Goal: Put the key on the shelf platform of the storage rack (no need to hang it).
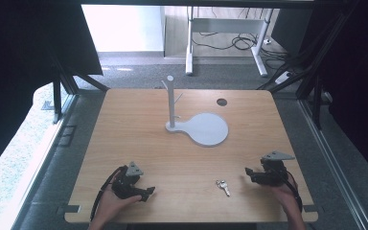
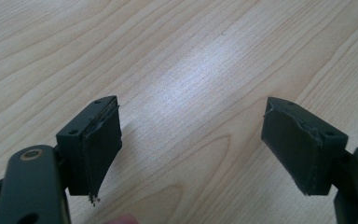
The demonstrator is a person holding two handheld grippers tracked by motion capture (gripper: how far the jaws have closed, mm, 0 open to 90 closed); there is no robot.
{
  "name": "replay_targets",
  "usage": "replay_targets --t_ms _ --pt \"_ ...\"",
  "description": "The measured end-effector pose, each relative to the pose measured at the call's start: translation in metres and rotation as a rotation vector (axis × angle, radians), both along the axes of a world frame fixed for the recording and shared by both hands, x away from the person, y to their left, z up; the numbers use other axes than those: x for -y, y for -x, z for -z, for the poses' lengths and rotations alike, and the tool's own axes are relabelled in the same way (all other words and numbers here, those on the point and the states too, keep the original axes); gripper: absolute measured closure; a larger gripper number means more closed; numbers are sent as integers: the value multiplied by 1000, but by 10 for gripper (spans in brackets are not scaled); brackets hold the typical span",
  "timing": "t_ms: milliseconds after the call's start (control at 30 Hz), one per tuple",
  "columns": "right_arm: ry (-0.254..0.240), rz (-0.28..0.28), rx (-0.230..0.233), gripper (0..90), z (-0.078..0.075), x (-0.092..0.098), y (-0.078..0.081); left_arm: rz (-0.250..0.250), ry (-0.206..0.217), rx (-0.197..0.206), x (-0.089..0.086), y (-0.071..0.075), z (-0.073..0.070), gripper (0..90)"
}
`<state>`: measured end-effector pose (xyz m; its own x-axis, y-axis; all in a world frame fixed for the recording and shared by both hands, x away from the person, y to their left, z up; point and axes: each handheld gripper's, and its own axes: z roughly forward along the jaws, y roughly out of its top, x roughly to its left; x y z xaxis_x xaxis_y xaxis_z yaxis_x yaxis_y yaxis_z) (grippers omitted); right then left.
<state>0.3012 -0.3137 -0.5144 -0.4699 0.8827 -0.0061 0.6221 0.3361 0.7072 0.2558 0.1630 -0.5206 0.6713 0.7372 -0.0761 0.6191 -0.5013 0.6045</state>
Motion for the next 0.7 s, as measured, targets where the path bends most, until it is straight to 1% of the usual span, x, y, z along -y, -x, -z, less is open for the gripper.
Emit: replay_targets --t_ms 233,333,400,633,700 --pt "8 -1 -1 285 1 -1 2 4 6 11 1 2 -3 204" --pt "32 29 7 291 -2 1 2 2 0 3 0 0 -1 204" --pt "19 25 12 310 -5 3 3 1 -2 -1 0 -1 0 204" --pt "8 4 7 324 -10 4 6 4 5 8 1 2 -3 204" --pt "8 -2 4 324 -11 4 7 0 -1 6 0 1 -2 204"
